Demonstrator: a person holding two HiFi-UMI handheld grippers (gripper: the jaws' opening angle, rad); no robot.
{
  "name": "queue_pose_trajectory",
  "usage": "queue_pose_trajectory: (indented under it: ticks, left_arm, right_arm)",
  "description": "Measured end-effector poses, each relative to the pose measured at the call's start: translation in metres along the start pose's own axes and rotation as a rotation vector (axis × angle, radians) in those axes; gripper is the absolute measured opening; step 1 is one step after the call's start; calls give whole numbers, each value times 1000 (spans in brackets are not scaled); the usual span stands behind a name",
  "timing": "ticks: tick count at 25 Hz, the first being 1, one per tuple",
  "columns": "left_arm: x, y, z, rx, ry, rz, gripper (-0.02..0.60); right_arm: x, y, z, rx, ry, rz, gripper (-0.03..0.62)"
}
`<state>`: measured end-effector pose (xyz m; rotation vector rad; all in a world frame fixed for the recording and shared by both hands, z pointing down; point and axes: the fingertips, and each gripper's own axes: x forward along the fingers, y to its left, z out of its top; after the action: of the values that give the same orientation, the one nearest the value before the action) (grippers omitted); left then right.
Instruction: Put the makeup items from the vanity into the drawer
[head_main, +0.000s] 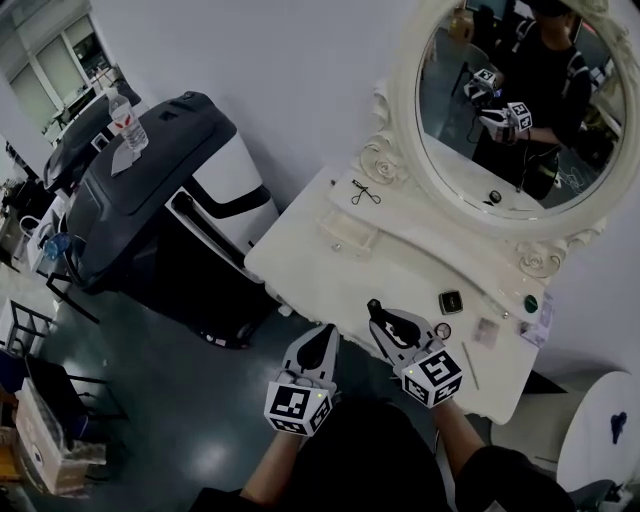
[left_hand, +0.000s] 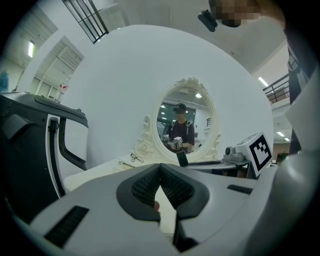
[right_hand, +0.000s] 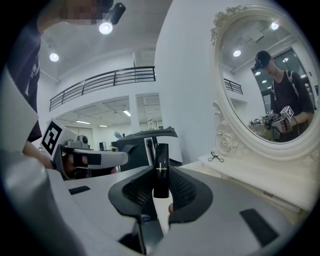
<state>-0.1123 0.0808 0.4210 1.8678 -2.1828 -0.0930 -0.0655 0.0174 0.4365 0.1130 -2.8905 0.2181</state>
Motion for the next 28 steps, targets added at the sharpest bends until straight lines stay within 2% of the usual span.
queue_pose_trajectory:
  ticks: [6,12,28]
  left_arm:
    - [15,15,3,-7,7,-20,14]
    - [49,28,1,-13,28,-33,14]
    - [172,91,13,-16,80,2,14]
  right_arm:
    - [16,-14,5,-12,11,-30,104]
    - [40,-48,7,-23,27,-48,104]
    - [136,-143,16,-8,85,5,104]
